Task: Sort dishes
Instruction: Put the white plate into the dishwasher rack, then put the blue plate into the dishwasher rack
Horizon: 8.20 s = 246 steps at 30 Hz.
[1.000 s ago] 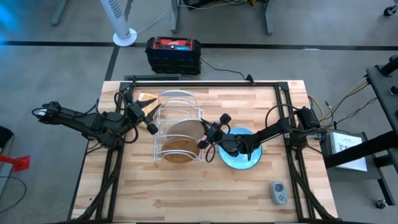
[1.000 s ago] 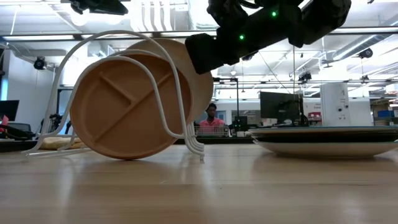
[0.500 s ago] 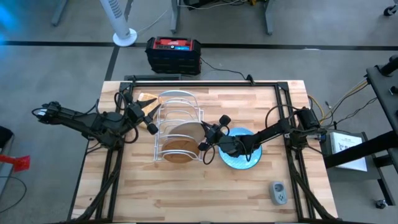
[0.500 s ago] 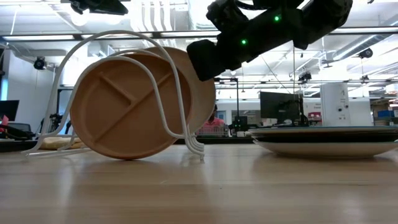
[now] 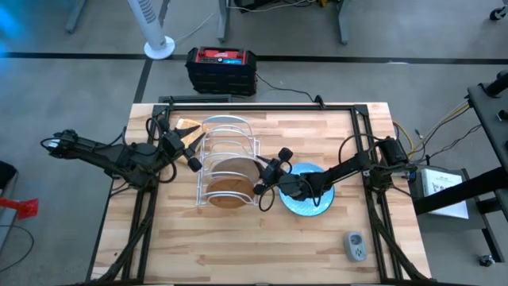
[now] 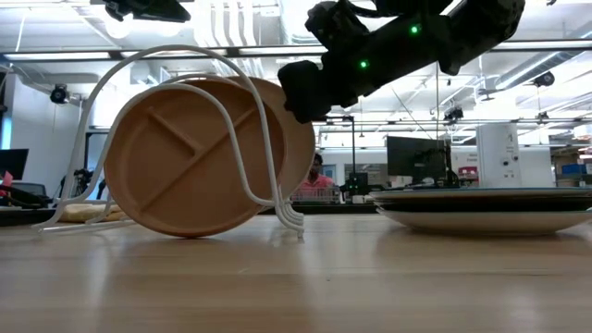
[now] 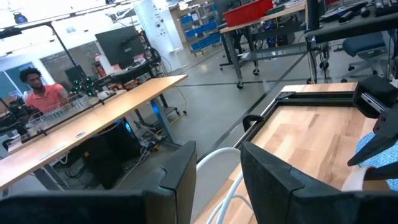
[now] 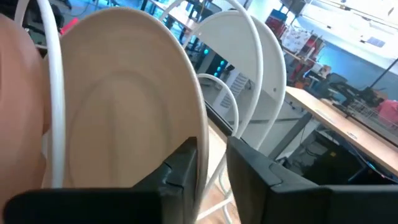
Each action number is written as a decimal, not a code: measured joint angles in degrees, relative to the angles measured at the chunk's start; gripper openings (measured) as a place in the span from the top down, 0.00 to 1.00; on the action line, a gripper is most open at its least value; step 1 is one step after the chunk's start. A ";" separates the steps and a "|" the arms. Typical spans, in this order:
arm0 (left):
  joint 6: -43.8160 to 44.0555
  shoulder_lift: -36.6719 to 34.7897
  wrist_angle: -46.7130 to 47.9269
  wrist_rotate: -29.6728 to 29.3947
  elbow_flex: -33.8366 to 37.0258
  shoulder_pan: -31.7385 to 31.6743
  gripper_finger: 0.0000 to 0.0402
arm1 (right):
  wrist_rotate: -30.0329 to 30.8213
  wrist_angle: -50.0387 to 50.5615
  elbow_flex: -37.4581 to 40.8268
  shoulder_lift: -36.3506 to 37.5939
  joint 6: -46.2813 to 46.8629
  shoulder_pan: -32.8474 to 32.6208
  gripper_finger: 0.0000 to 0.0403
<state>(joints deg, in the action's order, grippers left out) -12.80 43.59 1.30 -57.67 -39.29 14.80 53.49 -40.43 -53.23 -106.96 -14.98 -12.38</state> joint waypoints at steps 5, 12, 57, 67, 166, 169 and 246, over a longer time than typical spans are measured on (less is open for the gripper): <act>0.02 0.00 -0.02 0.00 0.00 0.01 0.71 | 0.00 -0.04 0.00 0.00 0.09 0.00 0.69; 0.02 0.00 -0.02 0.00 0.00 -0.01 0.71 | 0.04 0.77 0.00 0.10 0.10 -0.11 0.52; -0.17 0.74 -1.33 -0.31 0.00 -0.01 0.71 | -17.92 25.13 0.13 1.88 22.35 2.49 0.92; -0.20 0.74 -1.31 -0.31 0.00 -0.05 0.71 | -21.08 20.98 0.11 1.90 18.25 3.12 1.00; 6.54 72.26 20.59 31.65 -56.82 0.53 0.71 | -17.58 82.55 31.24 60.64 72.35 -7.76 0.74; 6.61 72.58 23.50 31.71 -56.48 0.56 0.71 | -18.47 82.27 31.42 62.62 72.17 -7.76 0.68; 16.85 83.84 17.33 30.70 -55.93 -1.52 0.71 | -28.24 61.30 41.40 69.05 69.05 -7.76 0.46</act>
<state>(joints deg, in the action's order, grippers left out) 4.06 127.44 18.63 -26.97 -95.22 13.28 25.26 20.87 -11.84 -37.91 54.06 -20.14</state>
